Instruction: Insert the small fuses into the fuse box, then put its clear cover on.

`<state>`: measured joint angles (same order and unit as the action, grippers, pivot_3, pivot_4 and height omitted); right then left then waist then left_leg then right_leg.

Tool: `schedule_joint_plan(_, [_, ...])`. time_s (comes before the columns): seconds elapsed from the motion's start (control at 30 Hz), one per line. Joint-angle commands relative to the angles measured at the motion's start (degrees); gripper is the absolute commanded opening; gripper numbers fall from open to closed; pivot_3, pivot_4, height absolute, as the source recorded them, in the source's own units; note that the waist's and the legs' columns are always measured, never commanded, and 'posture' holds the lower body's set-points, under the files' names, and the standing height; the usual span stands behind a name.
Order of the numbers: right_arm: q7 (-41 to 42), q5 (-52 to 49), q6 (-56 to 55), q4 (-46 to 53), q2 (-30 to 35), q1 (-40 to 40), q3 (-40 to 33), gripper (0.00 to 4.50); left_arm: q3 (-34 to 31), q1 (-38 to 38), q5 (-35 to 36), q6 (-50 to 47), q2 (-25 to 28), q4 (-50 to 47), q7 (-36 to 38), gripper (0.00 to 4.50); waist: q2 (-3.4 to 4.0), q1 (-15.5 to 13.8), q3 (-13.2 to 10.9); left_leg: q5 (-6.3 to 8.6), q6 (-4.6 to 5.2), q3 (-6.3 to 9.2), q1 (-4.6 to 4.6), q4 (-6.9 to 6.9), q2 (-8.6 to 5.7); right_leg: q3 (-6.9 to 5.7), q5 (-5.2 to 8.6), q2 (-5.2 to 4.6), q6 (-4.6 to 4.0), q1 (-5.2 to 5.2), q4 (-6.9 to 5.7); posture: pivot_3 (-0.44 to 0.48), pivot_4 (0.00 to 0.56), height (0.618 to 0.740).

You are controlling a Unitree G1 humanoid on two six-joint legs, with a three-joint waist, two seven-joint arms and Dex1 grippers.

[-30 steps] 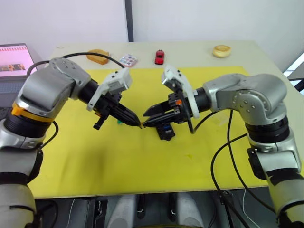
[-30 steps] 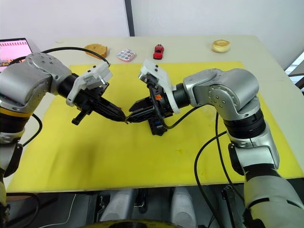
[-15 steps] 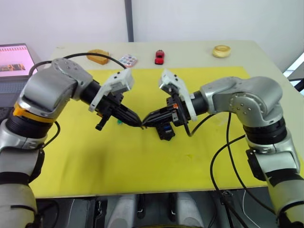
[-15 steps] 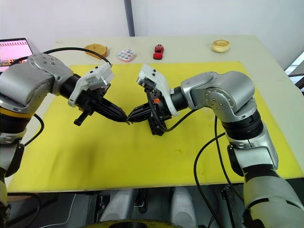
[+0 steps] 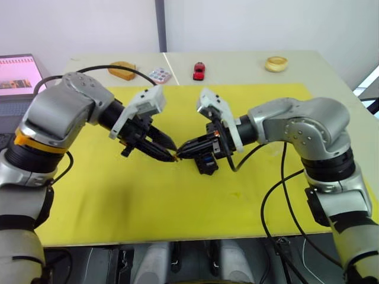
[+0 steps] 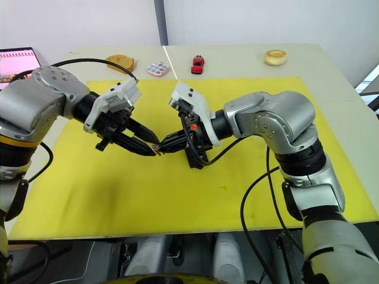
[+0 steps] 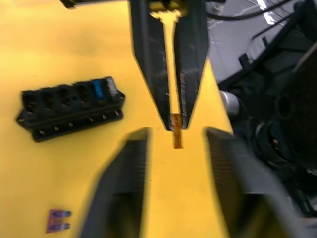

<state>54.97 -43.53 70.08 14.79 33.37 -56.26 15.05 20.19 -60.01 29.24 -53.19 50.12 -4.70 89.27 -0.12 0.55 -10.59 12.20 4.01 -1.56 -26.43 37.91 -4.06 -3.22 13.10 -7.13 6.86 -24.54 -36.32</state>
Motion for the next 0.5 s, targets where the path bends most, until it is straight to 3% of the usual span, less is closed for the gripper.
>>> schedule_joint_plan(0.03, [4.90,6.31,-19.42,-0.14,1.10,5.34,-3.04,0.00,-7.22,2.16,2.45,-0.05,1.37,-0.47,-2.07,2.42,0.00,0.06,0.00,0.01,0.02,0.00,0.01,0.01,0.00,0.00,0.02,0.01,0.04,0.03,0.02,0.000,0.150,0.740])
schedule_joint_plan(0.13, [7.36,11.70,-34.09,-4.57,0.73,8.64,-4.88,0.00,-12.82,5.94,4.81,0.33,0.43,-1.76,-5.61,2.42,0.00,0.08,0.00,0.02,0.02,0.00,0.01,0.08,-0.01,0.02,0.08,0.01,0.13,0.04,-0.01,0.000,0.150,0.740])
schedule_joint_plan(0.27, [19.59,7.30,-35.69,-17.28,1.34,6.60,-7.77,0.00,-23.19,18.22,7.71,3.40,-2.70,-5.98,-13.60,2.42,0.00,0.19,0.00,0.01,0.01,0.00,0.08,0.09,0.01,0.07,0.07,0.01,0.13,0.11,0.02,0.000,0.150,0.740])
schedule_joint_plan(0.33, [24.10,10.15,-41.99,-22.60,1.19,6.01,-7.19,0.00,-27.02,22.43,9.56,3.79,-5.23,-6.44,-17.36,2.42,0.01,0.07,0.01,0.00,-0.02,0.02,0.09,0.09,0.02,0.09,0.07,0.02,0.12,0.11,0.02,0.000,0.150,0.740])
schedule_joint_plan(0.5, [31.96,18.97,-58.14,-35.54,0.29,5.22,-4.38,0.00,-30.05,30.78,10.35,6.46,-9.22,-10.08,-23.84,2.42,-0.01,0.07,0.01,0.02,-0.06,0.12,0.08,0.10,-0.02,0.10,0.07,0.03,0.11,0.10,0.06,0.000,0.150,0.740])
